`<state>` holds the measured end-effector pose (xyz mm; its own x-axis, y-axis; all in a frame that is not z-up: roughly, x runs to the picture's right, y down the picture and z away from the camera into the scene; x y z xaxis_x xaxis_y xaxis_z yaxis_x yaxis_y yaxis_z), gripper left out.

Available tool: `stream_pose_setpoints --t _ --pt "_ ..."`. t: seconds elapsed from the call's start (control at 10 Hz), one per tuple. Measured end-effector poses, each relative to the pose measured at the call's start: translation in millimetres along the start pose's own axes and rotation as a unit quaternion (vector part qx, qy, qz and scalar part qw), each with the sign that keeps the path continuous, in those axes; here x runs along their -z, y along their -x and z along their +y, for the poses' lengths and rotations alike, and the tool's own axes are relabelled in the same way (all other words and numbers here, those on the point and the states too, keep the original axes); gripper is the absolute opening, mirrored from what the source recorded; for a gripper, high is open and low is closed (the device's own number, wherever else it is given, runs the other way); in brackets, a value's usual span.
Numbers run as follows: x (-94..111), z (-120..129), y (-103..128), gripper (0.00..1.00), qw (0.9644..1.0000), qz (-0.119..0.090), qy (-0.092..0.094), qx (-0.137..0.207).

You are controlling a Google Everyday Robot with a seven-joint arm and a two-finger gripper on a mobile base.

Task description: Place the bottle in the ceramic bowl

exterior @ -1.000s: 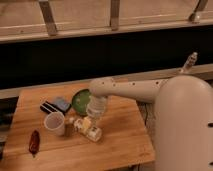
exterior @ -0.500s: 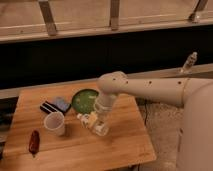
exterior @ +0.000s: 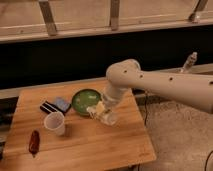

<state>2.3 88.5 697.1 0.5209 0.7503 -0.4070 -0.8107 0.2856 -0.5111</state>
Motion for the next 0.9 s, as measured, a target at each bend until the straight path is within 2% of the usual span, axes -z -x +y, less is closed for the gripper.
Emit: stream_pose_setpoints --t 0.2,0.3,0.5,0.7,0.9 --pt "5 -20 34 0.00 0.9998 -0.012 -0.008 0.015" --pt "3 -23 51 0.00 0.9996 -0.015 -0.007 0.023" --pt "-19 -18 94 0.00 0.9986 -0.026 0.008 0.046" --pt "-33 -18 108 0.01 0.9977 -0.034 0.021 0.055" --pt "-33 -19 108 0.18 0.9977 -0.035 0.020 0.054"
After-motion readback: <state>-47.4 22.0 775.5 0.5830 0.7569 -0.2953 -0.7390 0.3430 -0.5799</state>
